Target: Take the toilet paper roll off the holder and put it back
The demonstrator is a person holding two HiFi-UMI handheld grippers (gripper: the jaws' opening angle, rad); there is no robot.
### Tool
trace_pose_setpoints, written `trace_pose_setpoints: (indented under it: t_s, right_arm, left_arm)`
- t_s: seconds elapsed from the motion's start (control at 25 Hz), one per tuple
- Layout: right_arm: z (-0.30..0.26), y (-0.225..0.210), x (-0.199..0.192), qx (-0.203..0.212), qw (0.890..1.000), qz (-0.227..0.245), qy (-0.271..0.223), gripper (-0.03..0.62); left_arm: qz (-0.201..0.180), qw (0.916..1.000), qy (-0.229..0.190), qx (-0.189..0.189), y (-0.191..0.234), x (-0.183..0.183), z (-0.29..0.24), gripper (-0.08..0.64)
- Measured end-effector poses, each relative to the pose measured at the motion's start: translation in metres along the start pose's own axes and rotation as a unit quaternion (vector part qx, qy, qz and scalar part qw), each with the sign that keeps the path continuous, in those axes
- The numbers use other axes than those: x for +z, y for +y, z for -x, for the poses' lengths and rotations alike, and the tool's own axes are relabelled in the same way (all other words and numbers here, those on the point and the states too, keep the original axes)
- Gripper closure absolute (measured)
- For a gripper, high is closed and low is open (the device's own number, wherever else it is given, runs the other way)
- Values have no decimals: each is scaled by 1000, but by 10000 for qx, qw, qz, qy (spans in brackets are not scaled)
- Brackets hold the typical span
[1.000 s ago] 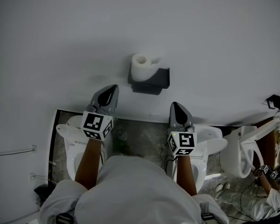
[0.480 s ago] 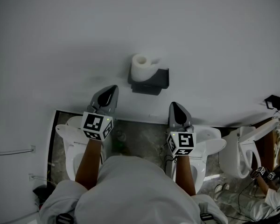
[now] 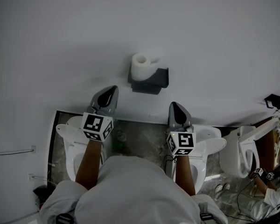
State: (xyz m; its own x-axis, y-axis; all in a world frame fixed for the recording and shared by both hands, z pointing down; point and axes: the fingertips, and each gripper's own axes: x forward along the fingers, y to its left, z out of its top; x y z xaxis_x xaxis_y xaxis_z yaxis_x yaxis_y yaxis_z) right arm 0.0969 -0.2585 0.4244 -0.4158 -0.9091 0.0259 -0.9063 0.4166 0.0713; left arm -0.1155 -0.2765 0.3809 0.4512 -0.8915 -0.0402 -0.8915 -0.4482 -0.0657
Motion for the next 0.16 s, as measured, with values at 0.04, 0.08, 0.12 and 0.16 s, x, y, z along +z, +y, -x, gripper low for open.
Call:
trace_pose_setpoints:
  t_s: [0.04, 0.08, 0.12, 0.16]
  right_arm:
    - [0, 0, 0, 1, 10000, 3, -3, 591]
    - [1, 0, 0, 2, 10000, 6, -6, 591]
    - [1, 0, 1, 3, 10000, 8, -8, 591]
    - [2, 0, 1, 4, 10000, 11, -11, 591]
  left_arm:
    - [6, 10000, -5, 2, 0, 0, 1, 561]
    - [12, 10000, -9, 2, -1, 0, 1, 561]
    - [16, 10000, -13, 1, -2, 1, 1, 561]
    - [21, 10000, -17, -1, -2, 1, 2, 561]
